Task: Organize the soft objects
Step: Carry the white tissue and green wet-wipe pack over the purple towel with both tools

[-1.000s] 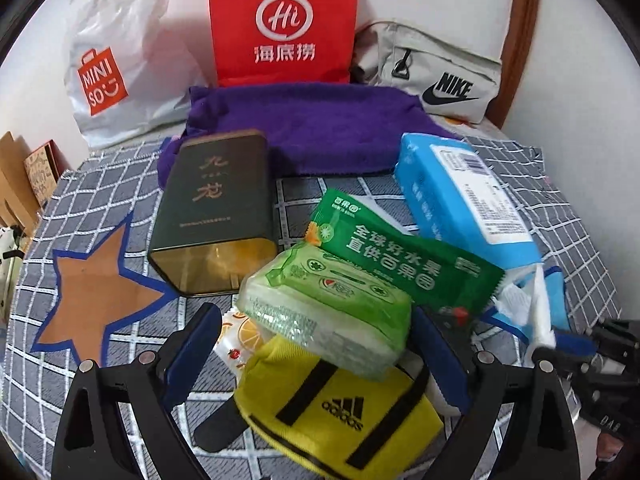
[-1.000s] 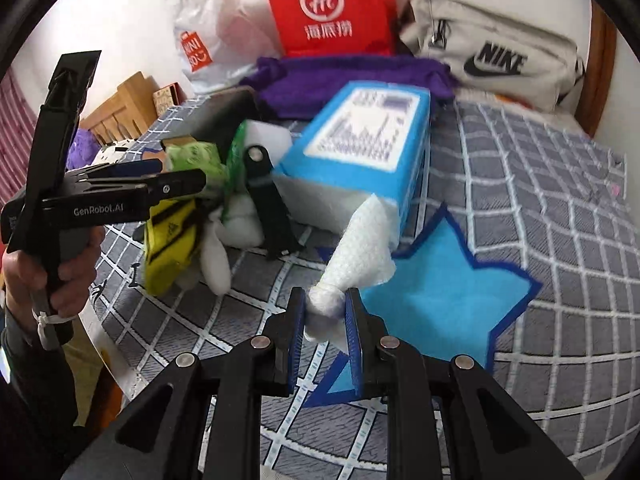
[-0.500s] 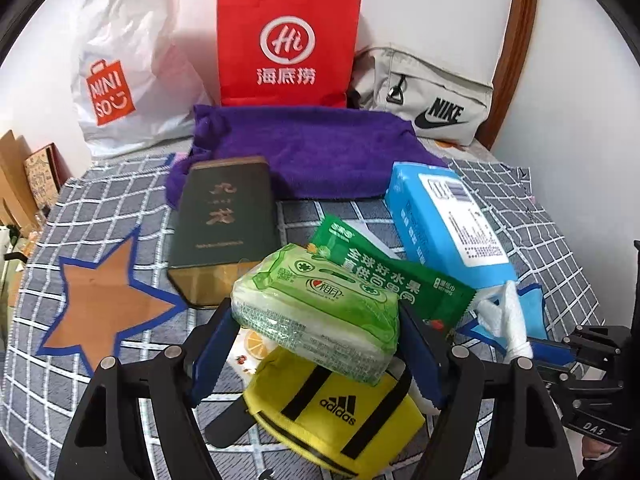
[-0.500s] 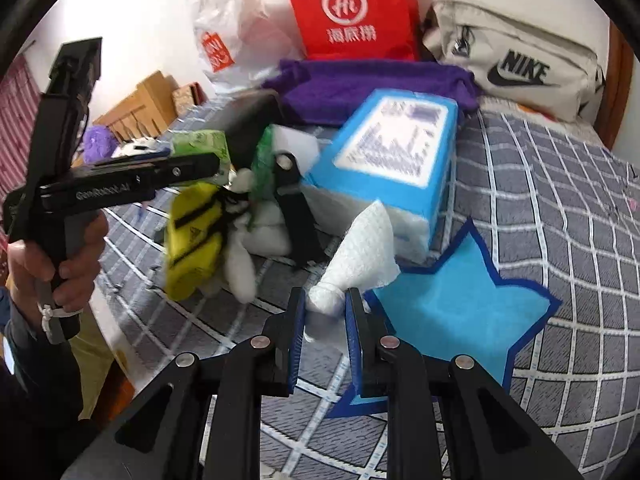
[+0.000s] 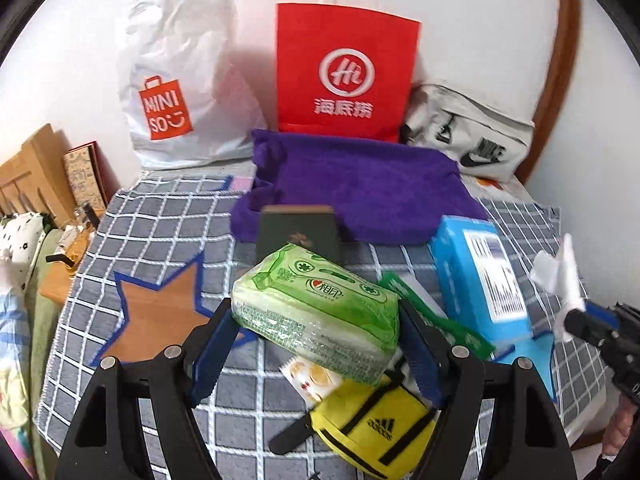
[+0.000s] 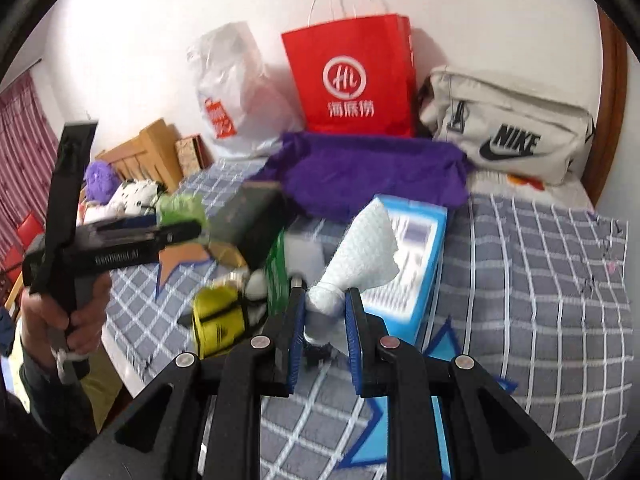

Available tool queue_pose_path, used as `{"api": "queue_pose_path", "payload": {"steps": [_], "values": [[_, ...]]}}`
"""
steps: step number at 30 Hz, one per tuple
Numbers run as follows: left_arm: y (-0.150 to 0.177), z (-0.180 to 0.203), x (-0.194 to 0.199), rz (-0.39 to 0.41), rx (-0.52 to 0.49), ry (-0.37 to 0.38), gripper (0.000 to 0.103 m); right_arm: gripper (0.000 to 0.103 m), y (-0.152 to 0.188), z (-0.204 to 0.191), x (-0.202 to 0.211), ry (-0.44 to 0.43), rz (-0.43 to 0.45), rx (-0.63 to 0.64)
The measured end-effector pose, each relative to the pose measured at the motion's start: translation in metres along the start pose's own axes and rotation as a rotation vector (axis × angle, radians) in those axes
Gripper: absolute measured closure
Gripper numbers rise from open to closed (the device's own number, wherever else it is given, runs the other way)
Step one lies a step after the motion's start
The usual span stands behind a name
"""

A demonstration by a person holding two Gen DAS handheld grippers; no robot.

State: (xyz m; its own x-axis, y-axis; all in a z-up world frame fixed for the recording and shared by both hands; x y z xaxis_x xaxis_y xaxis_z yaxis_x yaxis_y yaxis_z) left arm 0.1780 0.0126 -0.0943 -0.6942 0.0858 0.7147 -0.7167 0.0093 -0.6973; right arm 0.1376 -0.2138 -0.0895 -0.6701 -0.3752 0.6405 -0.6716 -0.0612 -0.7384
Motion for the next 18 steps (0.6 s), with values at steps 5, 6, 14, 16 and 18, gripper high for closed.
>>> {"api": "queue_pose_path", "payload": {"steps": [5, 6, 14, 16, 18], "values": [[-0.021, -0.007, -0.007, 0.007, 0.014, -0.041, 0.026, 0.083, -0.032, 0.001, -0.012, 0.039, 0.024, 0.037], [-0.025, -0.009, -0.009, 0.005, 0.015, -0.049, 0.026, 0.083, -0.038, 0.002, -0.015, 0.042, 0.03, 0.042], [-0.06, -0.018, -0.031, -0.003, 0.022, -0.071, 0.026, 0.083, -0.076, 0.017, -0.042, 0.048, 0.032, 0.033], [-0.068, -0.019, -0.038, -0.003, 0.026, -0.072, 0.026, 0.083, -0.083, 0.021, -0.05, 0.049, 0.028, 0.027], [-0.074, -0.02, -0.047, -0.009, 0.034, -0.07, 0.026, 0.083, -0.091, 0.027, -0.06, 0.04, 0.023, 0.014]]}}
Point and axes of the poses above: each gripper's, at about its wrist camera, not at the fingertips, and x roughly against the way its jaws point, z to its right, y to its underside, the point moved 2 cm from there along -x, roughly the way its jaws point, and after that the axes turned 4 degrees about z, right-handed, at the moved point
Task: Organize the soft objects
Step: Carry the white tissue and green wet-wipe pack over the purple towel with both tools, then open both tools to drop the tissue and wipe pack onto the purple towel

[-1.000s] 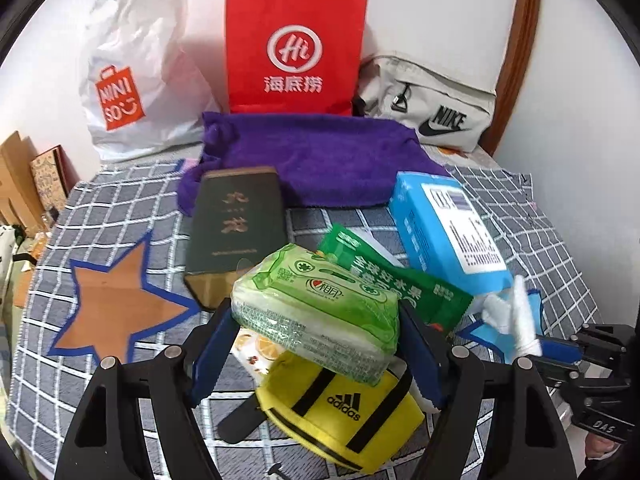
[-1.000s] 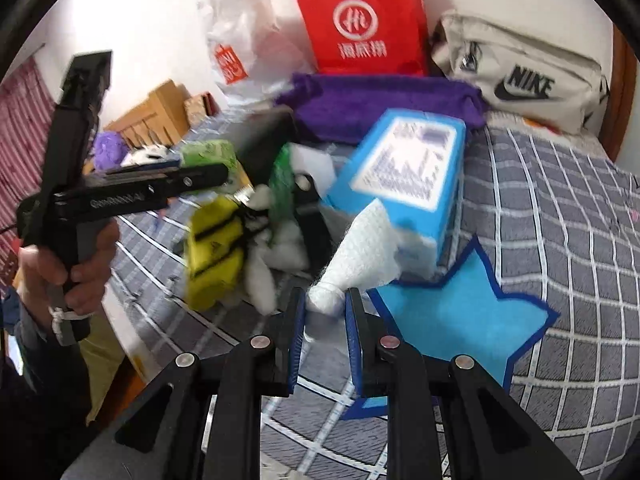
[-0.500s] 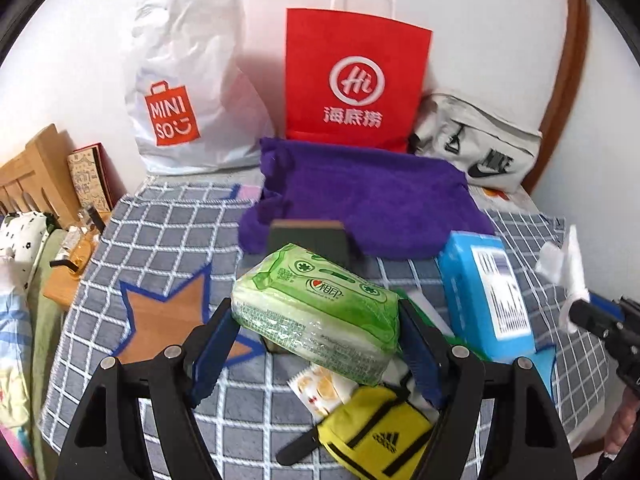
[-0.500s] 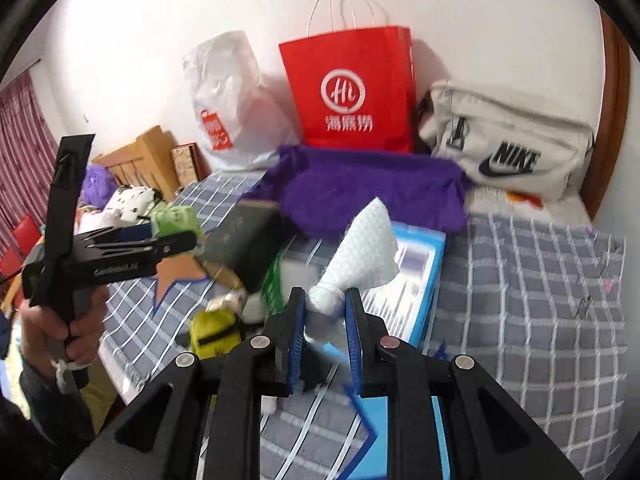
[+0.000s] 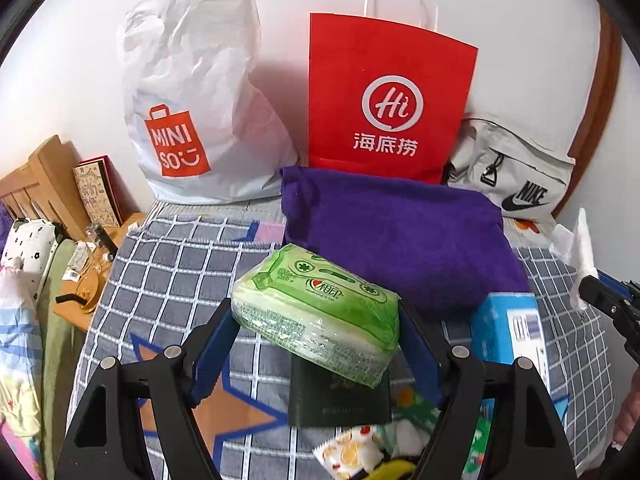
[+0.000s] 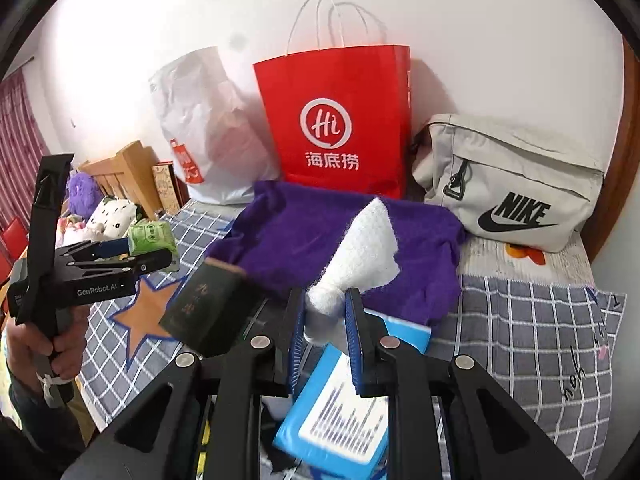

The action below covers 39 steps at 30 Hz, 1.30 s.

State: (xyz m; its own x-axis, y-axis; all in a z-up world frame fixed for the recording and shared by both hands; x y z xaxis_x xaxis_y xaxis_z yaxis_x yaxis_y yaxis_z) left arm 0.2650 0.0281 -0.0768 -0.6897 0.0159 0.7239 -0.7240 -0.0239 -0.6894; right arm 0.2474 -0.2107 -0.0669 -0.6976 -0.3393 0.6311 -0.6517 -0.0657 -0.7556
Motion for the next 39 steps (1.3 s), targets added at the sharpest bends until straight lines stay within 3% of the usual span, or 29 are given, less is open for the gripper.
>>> {"api": "queue_pose_path", "payload": {"steps": [19, 30, 39], "values": [[-0.051, 0.0, -0.087, -0.075, 0.041, 0.0, 0.026, 0.083, -0.036, 0.037, -0.103, 0.022, -0.121, 0.041], [-0.072, 0.005, -0.138, -0.132, 0.061, 0.06, 0.025, 0.083, -0.03, 0.063, -0.166, 0.016, -0.233, 0.022], [-0.081, 0.01, -0.178, -0.171, 0.075, 0.089, 0.025, 0.082, -0.018, 0.088, -0.192, 0.033, -0.298, -0.012]]}}
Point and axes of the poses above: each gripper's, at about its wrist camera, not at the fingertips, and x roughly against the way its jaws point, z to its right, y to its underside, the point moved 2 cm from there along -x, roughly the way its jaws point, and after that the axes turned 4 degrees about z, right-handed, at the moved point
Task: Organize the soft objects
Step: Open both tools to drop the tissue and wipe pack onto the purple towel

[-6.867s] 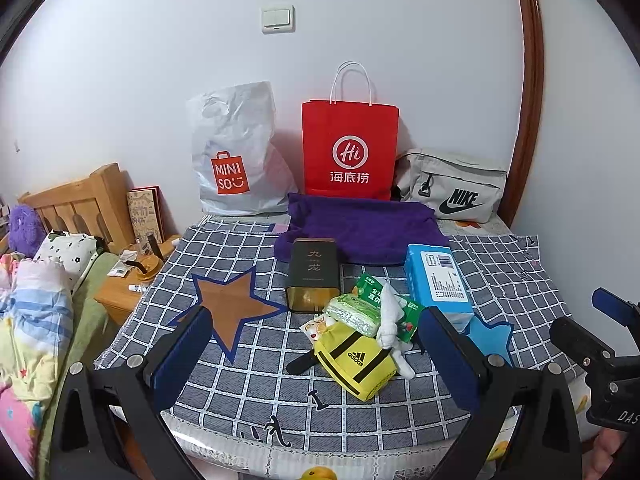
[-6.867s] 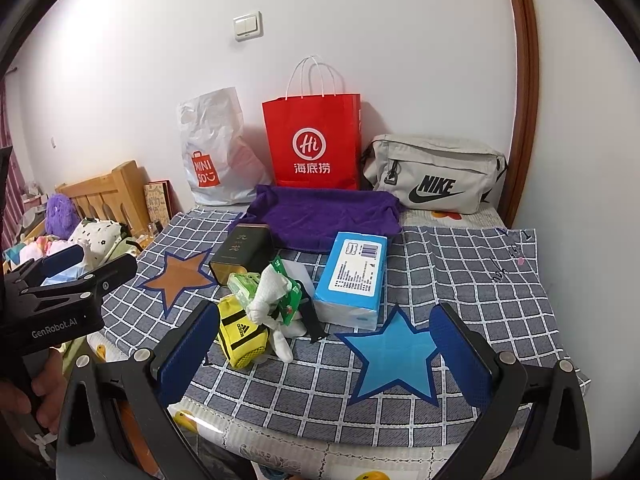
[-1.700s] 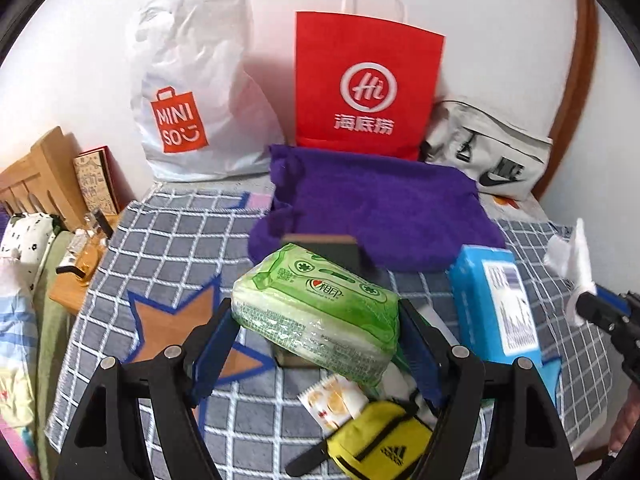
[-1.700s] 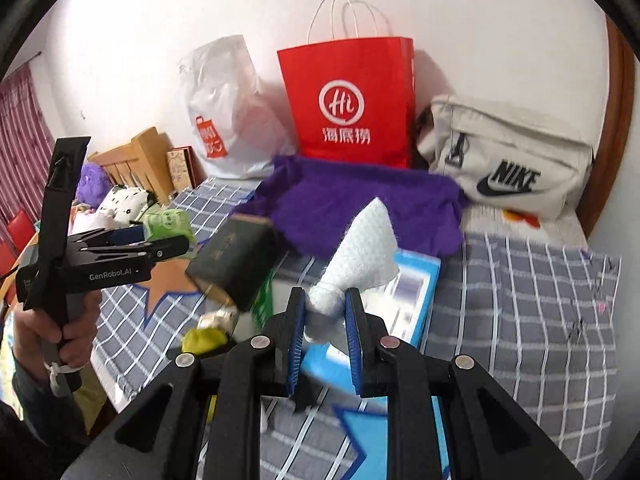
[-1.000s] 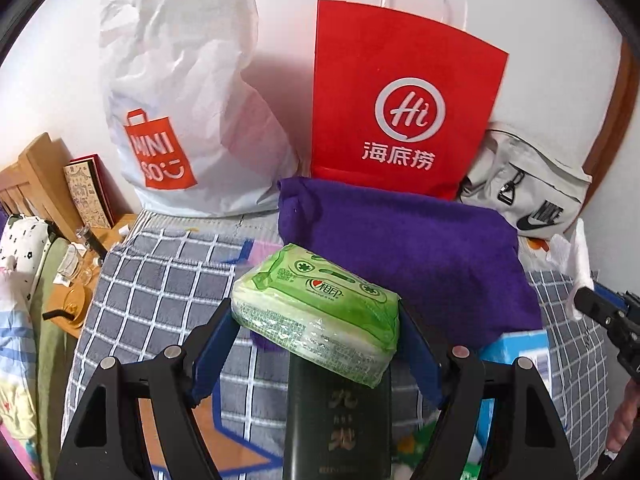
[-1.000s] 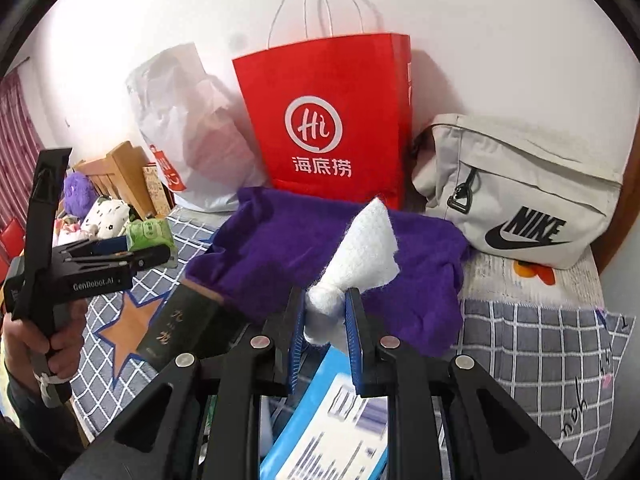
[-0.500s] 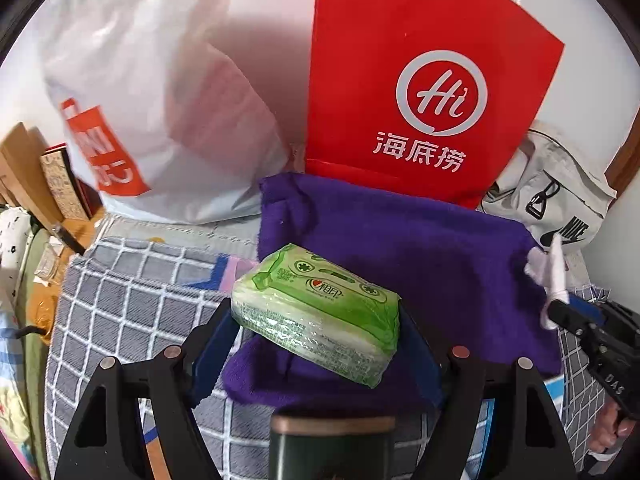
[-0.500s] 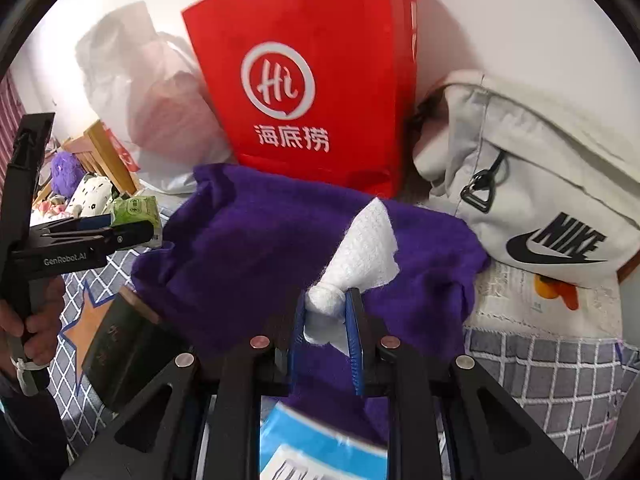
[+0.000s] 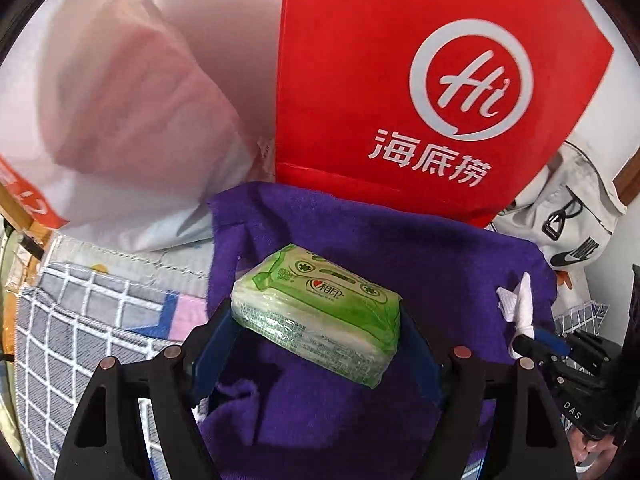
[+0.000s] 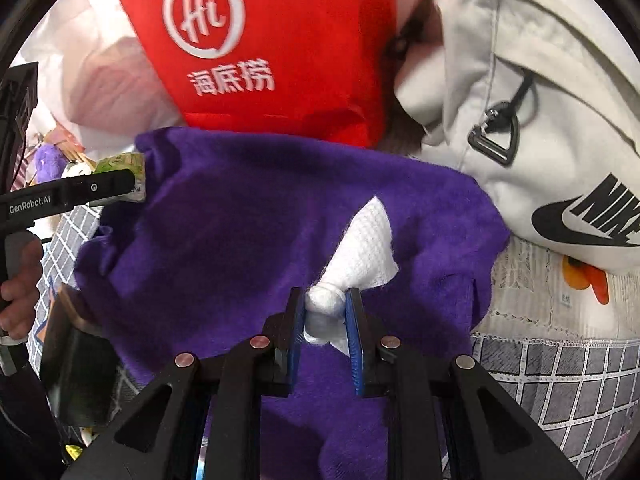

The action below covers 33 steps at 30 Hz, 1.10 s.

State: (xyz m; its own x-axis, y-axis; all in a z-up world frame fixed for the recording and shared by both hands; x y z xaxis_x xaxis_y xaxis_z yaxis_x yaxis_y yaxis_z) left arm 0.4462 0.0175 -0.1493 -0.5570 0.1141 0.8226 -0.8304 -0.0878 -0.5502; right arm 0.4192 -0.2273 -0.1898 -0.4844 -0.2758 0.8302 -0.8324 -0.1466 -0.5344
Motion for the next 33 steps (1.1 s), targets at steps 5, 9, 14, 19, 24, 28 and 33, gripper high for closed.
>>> {"api": "queue_pose_path", "payload": {"steps": [5, 9, 14, 19, 24, 28, 33], "values": [[-0.002, 0.0, -0.015, -0.02, 0.0, -0.003, 0.025, 0.081, 0.0, 0.005, -0.011, -0.002, -0.02, -0.014], [-0.003, 0.0, -0.025, -0.037, -0.003, -0.016, 0.025, 0.08, -0.002, 0.01, -0.015, -0.013, -0.027, -0.036], [-0.005, 0.005, -0.033, -0.061, -0.001, -0.013, 0.023, 0.067, -0.002, 0.004, -0.019, -0.009, -0.04, -0.017], [-0.008, 0.006, -0.03, -0.057, 0.011, -0.012, 0.011, 0.033, -0.003, -0.002, -0.015, 0.004, -0.02, -0.004], [-0.006, 0.008, -0.009, -0.044, 0.006, -0.041, 0.011, 0.028, -0.003, -0.005, 0.003, 0.027, -0.003, 0.0], [0.002, 0.008, 0.019, -0.007, 0.004, -0.046, 0.011, 0.025, 0.004, -0.011, 0.02, 0.08, -0.007, -0.004], [0.017, 0.002, 0.055, 0.058, -0.018, -0.037, 0.011, 0.025, 0.021, -0.024, 0.055, 0.017, 0.053, -0.024]]}}
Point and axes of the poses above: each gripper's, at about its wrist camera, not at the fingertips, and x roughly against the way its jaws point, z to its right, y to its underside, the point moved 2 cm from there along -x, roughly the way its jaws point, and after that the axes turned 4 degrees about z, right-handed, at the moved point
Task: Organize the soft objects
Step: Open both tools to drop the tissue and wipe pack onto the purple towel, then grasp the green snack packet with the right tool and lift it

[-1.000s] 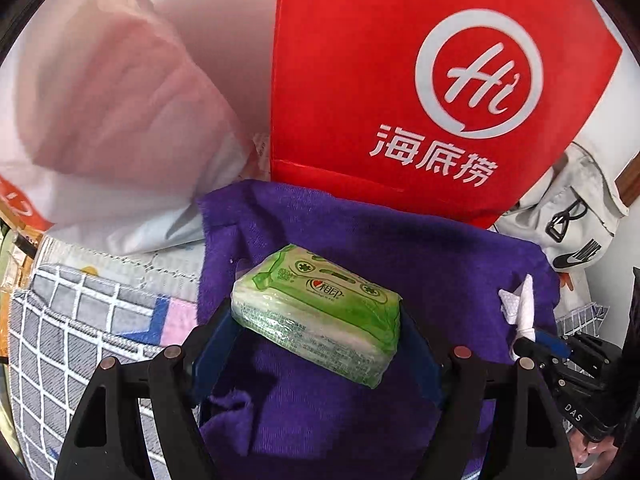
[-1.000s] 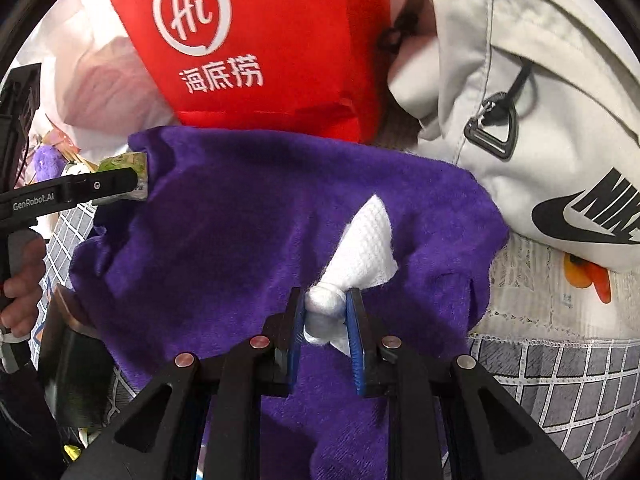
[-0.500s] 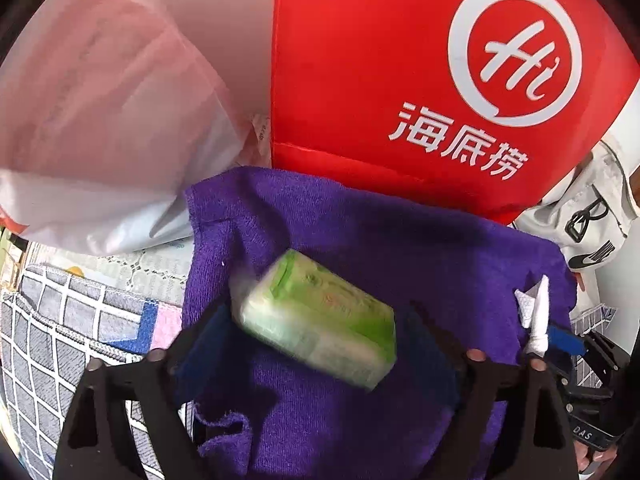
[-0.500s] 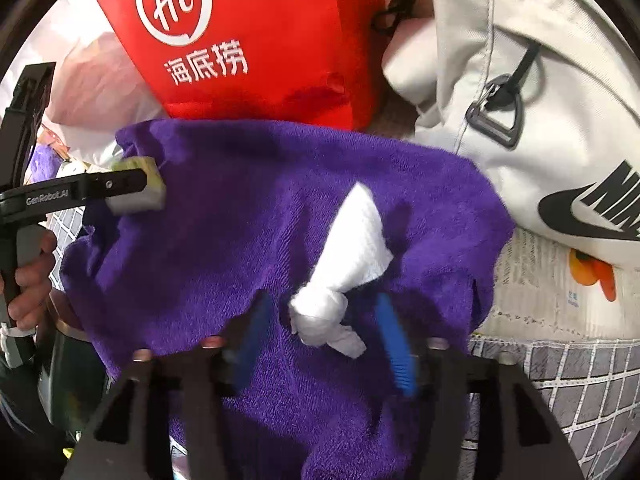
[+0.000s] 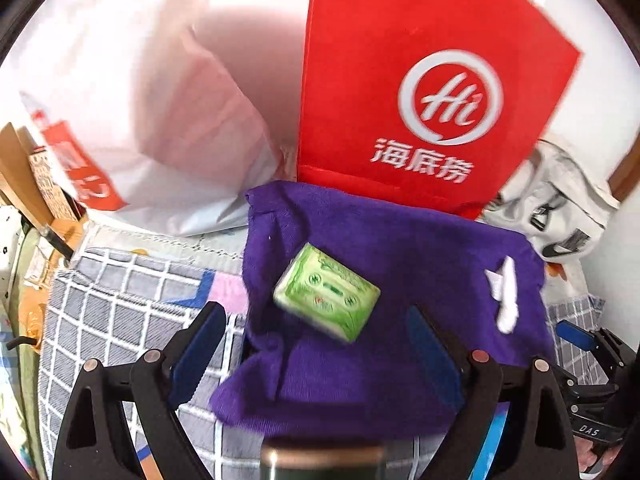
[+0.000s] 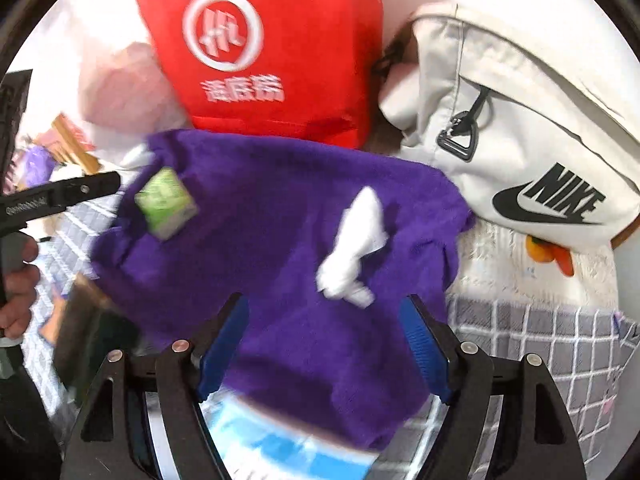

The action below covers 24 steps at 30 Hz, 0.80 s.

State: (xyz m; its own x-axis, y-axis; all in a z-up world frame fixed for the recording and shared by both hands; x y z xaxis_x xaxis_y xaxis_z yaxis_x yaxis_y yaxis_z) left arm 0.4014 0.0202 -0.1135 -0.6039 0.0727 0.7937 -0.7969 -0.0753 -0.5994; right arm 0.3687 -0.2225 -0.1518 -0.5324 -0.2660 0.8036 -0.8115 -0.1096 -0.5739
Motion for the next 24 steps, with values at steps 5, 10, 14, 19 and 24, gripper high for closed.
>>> {"api": "queue_pose_path", "payload": {"steps": [5, 10, 14, 19, 24], "values": [[0.026, -0.002, 0.046, 0.039, -0.031, -0.003, 0.012, 0.025, 0.022, -0.022, 0.029, 0.009, 0.039, 0.003], [0.055, -0.013, 0.078, 0.061, -0.041, -0.014, 0.012, 0.026, 0.057, -0.057, 0.053, 0.015, 0.024, 0.055], [0.082, -0.019, 0.09, 0.049, -0.033, -0.017, 0.012, 0.035, 0.086, -0.085, 0.068, 0.001, 0.031, 0.108], [0.12, -0.033, 0.104, 0.045, -0.035, -0.059, 0.012, 0.037, 0.112, -0.129, 0.084, -0.044, 0.08, 0.246], [0.144, -0.049, 0.115, 0.054, -0.022, -0.092, 0.012, 0.038, 0.131, -0.167, 0.084, 0.031, 0.08, 0.408]]}}
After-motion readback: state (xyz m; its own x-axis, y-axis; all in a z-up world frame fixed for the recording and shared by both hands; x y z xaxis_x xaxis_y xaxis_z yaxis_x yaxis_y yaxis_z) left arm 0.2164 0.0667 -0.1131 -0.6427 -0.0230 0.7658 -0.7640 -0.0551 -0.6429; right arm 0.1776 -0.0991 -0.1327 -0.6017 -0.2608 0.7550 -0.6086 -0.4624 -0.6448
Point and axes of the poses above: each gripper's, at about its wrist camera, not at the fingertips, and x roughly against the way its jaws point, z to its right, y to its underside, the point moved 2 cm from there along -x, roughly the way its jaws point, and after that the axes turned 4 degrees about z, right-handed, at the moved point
